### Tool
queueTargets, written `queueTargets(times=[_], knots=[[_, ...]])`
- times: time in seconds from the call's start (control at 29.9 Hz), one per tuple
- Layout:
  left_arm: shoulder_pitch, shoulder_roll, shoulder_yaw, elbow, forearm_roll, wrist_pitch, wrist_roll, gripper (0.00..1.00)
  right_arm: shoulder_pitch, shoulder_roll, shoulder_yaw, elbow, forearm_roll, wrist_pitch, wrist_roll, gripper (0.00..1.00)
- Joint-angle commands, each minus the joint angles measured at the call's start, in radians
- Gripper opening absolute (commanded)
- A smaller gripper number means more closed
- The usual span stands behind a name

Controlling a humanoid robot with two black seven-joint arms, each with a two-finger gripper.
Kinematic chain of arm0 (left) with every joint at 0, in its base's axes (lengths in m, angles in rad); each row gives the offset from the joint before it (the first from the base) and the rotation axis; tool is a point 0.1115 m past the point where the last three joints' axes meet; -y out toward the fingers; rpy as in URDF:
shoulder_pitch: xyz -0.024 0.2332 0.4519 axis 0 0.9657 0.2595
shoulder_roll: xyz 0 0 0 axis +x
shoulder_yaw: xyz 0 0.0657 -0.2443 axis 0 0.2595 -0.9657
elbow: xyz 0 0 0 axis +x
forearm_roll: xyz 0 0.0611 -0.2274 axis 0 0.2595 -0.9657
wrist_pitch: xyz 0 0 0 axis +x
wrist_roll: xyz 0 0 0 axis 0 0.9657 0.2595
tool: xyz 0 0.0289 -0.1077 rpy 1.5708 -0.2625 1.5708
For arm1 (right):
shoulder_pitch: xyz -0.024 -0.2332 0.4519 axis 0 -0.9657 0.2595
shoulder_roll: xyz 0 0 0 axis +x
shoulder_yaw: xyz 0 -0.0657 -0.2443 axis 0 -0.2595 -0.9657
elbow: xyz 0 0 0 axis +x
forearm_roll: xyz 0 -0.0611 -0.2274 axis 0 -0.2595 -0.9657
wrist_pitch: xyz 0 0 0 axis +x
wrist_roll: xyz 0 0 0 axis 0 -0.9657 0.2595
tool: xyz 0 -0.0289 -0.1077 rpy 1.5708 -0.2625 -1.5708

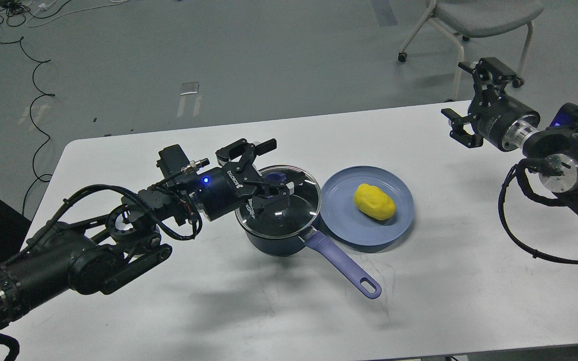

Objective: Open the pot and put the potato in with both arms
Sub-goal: 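Lower the left gripper onto the purple lid knob and close it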

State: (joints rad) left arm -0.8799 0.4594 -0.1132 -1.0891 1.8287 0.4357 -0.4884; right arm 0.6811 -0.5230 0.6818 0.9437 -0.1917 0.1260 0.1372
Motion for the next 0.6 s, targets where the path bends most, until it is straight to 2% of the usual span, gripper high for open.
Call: queueTargets(times=[0.0,0.43,0.57], knots=[[-0.008,-0.001,0.003,0.0,0.0,0.001,0.0,0.98,0.0,0.0,-0.002,-0.009,0.0,0.0,-0.001,1.0],[0.029,-0.015,0.004,0.066,0.109,0.014,0.0,0.98,-0.002,0.0,-0.004,-0.011,0.0,-0.002,-0.001,1.0],[0.032,-0.018,0.004,0.097,0.109,0.04,0.0,0.98,-0.002,0.003,-0.004,-0.013,0.0,-0.003,-0.001,1.0]])
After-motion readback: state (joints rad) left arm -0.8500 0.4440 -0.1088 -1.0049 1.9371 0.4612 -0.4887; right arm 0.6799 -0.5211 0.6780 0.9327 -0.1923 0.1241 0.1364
